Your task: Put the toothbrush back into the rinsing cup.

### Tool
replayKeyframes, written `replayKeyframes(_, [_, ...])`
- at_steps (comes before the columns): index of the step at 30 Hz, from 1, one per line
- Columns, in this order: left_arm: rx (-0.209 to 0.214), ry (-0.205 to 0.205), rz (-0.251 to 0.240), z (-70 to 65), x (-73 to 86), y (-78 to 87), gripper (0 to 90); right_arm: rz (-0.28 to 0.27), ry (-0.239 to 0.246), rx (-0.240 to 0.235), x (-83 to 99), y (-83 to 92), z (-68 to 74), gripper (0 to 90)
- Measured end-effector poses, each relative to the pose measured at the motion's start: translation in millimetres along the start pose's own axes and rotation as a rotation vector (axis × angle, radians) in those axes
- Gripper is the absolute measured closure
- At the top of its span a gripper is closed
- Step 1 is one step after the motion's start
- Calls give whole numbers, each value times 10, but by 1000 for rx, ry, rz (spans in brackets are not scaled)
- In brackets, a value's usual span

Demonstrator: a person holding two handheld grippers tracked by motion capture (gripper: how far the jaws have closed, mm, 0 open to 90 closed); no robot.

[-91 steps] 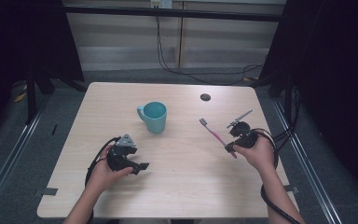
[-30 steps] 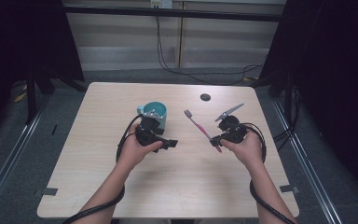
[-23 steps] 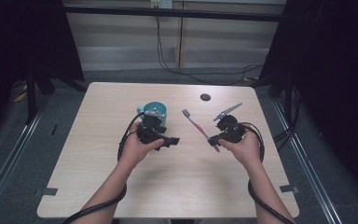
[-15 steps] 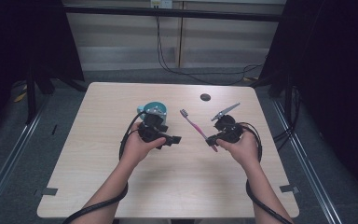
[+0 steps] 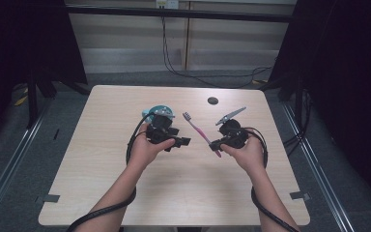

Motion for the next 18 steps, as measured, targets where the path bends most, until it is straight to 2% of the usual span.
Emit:
replayKeyframes(2, [12,7,-4,-12,-21,-8,362,-6,5,0,-1,-6,7,826])
replayKeyframes(4, [-16,-5,-16,-25,-60,-11,383,-6,7,-6,1,-9,28,826])
replayKeyframes(6, [-11,3,-23,-25,-72,-17,386,-6,7,-7,2,-12,36,826])
replayKeyframes(12, [-40,-2,-25,-33,-109,-47,395,-5,17,-14,-5,-37,61,826])
replayKeyframes(14, [-37,10,-34,-28,-110,-49,394,-9,20,-16,-8,-41,67,826])
replayKeyframes(15, [-27,34,-40,-18,-105,-51,391,-11,20,-20,-9,-45,70,826])
replayKeyframes(18, [-28,48,-50,-14,-101,-49,413,-15,17,-26,-5,-54,75,826])
Point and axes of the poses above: each handheld gripper's, and its own axes: y roughly backward along the jaws, x roughly out of its underside, z roughly to its left, the point moved 1 cm from there along -y, roughly forward along the jaws, and after that the axes turned 14 degrees about -y, right-handed, at the moved point
